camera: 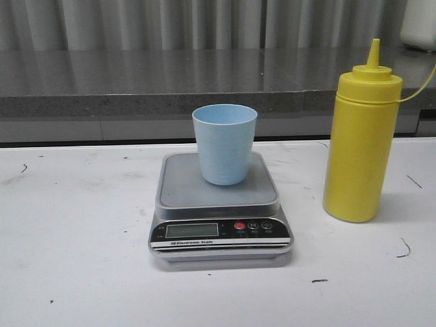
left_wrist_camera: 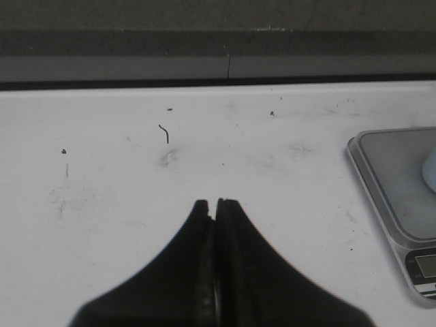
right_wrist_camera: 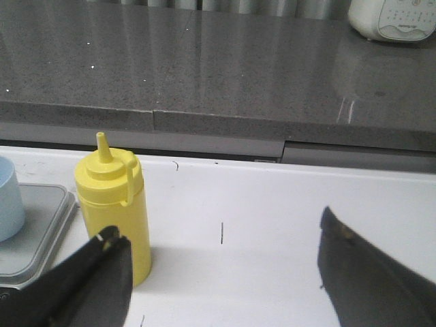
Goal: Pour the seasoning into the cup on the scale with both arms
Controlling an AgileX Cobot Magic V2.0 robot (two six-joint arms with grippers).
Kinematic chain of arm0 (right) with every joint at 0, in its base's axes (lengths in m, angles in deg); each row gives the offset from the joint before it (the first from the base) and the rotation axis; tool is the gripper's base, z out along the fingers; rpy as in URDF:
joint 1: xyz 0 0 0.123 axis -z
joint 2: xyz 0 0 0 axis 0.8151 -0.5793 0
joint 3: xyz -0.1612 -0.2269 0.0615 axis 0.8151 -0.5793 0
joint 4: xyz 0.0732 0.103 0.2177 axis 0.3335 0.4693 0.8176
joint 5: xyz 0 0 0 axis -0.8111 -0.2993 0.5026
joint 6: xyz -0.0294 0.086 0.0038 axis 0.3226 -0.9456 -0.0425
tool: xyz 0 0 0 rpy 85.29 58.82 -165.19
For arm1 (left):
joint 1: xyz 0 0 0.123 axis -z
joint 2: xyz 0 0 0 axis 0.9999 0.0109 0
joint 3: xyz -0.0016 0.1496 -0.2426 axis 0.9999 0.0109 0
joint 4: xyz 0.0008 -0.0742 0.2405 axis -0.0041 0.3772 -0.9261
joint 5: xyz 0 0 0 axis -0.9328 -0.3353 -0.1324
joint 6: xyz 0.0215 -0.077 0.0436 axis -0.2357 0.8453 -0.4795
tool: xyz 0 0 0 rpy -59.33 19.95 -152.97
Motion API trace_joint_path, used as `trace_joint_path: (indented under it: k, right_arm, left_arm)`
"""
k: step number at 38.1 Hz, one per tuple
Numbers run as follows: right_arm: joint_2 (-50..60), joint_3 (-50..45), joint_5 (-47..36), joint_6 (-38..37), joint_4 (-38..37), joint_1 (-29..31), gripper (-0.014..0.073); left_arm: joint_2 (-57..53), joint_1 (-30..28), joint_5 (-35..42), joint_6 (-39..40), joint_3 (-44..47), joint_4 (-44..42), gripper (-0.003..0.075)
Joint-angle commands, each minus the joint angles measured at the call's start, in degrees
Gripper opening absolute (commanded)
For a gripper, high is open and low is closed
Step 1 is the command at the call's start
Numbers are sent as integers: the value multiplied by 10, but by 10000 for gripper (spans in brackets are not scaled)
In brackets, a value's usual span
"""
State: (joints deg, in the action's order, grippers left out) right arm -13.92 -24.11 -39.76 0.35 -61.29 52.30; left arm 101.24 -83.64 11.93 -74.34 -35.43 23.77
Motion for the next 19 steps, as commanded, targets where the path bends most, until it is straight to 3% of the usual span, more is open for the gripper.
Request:
trace_joint_path:
  k: [1, 19]
  right_arm:
    - [-9, 19, -41, -1, 0, 3, 582]
    - [-9, 19, -29, -1, 0, 3, 582]
  left_arm:
    - [-65, 1, 50, 5, 15, 8, -20]
    - [-311, 1, 59, 5, 89, 8, -20]
